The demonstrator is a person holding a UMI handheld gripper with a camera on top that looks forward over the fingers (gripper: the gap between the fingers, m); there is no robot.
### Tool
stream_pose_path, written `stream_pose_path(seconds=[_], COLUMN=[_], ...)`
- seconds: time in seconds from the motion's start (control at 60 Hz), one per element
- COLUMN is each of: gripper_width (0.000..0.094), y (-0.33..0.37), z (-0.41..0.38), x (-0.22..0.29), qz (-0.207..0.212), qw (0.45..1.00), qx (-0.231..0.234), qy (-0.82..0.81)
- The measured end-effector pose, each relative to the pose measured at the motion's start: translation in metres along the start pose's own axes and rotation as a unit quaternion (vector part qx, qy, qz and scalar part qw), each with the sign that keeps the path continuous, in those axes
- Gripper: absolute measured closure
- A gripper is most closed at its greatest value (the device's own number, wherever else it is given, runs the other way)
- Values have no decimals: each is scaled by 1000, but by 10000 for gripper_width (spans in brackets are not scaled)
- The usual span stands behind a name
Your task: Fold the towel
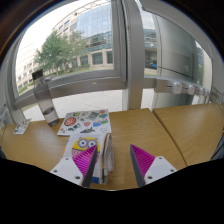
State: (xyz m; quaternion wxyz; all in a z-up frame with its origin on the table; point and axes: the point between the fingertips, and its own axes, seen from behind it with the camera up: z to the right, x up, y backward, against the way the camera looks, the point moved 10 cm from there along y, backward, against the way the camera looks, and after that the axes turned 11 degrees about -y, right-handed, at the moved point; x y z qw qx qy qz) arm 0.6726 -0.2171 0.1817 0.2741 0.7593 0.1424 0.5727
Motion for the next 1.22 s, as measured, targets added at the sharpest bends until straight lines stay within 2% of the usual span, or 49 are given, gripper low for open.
stream_pose_path(seconds=[0.067, 0.083, 0.267, 0.4, 0.567, 0.767, 0.95, 1.217], gripper_width=[157, 139, 117, 115, 113, 90, 90, 90], y=[-4, 17, 96, 156, 200, 240, 263, 275], z=[-4, -4, -47, -93, -142, -195, -213, -223], x=[5, 8, 30, 23, -22, -88, -121, -143], qz=[7, 11, 64, 89, 107, 87, 85, 84], qw=[1000, 1000, 993, 986, 984, 984, 985, 986], qx=[20, 24, 98, 138, 128, 143, 135, 121], qy=[-3, -3, 26, 35, 61, 67, 71, 76])
